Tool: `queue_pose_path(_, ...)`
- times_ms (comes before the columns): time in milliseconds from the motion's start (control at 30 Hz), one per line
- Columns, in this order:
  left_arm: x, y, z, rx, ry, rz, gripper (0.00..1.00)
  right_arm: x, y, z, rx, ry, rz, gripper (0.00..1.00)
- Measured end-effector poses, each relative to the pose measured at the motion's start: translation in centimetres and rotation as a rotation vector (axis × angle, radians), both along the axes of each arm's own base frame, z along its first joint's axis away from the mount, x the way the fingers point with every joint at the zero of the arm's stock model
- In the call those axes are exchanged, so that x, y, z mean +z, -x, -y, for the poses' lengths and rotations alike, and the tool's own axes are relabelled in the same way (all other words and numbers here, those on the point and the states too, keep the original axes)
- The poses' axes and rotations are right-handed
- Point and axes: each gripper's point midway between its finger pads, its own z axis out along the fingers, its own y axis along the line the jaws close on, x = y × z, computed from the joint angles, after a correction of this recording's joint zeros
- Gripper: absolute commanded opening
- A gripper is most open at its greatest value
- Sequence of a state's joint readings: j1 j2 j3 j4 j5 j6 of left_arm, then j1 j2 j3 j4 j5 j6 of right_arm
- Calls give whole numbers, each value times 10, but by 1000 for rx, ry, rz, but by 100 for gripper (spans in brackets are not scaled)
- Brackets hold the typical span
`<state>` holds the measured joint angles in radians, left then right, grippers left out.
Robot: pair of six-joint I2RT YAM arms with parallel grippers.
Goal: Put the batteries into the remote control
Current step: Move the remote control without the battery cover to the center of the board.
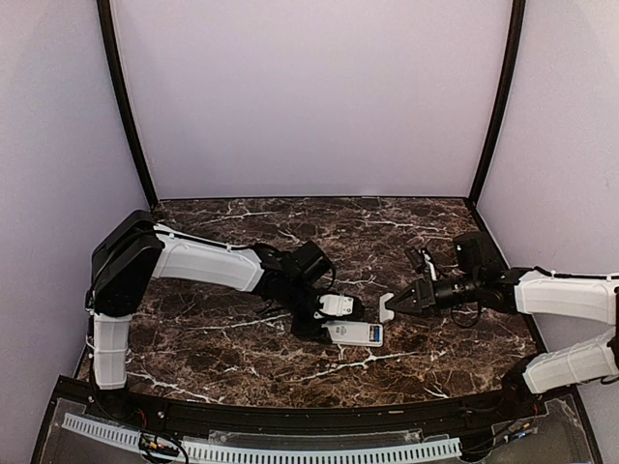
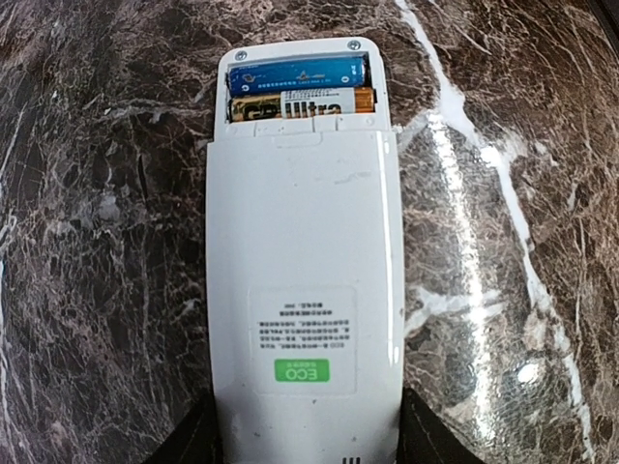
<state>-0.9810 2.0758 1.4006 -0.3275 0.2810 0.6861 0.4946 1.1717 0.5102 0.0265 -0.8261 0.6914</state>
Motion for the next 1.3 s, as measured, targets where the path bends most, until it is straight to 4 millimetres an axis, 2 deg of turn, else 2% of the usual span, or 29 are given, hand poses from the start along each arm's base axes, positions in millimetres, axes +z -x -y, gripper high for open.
queue_pose_path(200, -1, -5, -14, 60, -45, 12, 25, -6, 0, -1, 4, 5, -21, 0)
queue_pose_path(467, -1, -22, -72, 213, -159, -35, 26, 3, -11, -11, 20, -26, -26, 0)
queue_pose_path(533, -2, -23, -82, 235, -176, -50, 34, 3, -15, -14, 29, -31, -36, 0)
queue_pose_path(567, -2, -25, -90, 251, -182, -55, 47, 3, -18, -17, 35, -33, -45, 0)
queue_pose_path(600, -2, -25, -95, 260, -187, -58, 55, 2, -22, -20, 42, -35, -54, 0)
queue_pose_path(633, -2, -24, -100, 270, -192, -62, 71, 1, -26, -24, 51, -37, -63, 0)
queue_pose_path(700, -2, -25, -108, 290, -201, -73, 94, -1, -35, -31, 68, -41, -78, 0)
queue_pose_path(767, -6, -22, -118, 315, -232, -94, 98, -1, -45, -38, 84, -45, -81, 0)
queue_pose_path(933, -1, -21, -130, 366, -233, -114, 99, 16, -61, -52, 133, -80, -26, 0)
queue_pose_path(1033, 27, -24, -122, 390, -138, -93, 99, 28, -63, -59, 175, -108, 16, 0)
queue_pose_path(1100, 59, -31, -105, 405, -9, -70, 99, 36, -61, -63, 213, -129, 51, 0)
queue_pose_path(1167, 104, -36, -84, 409, 172, -64, 99, 48, -56, -69, 261, -155, 95, 0)
queue_pose_path(1233, 143, -37, -67, 413, 327, -76, 92, 61, -52, -74, 308, -186, 147, 0)
queue_pose_path(1267, 162, -37, -60, 410, 402, -87, 80, 68, -49, -75, 327, -201, 173, 0)
queue_pose_path(1300, 181, -36, -54, 407, 473, -104, 74, 74, -46, -76, 345, -215, 197, 0)
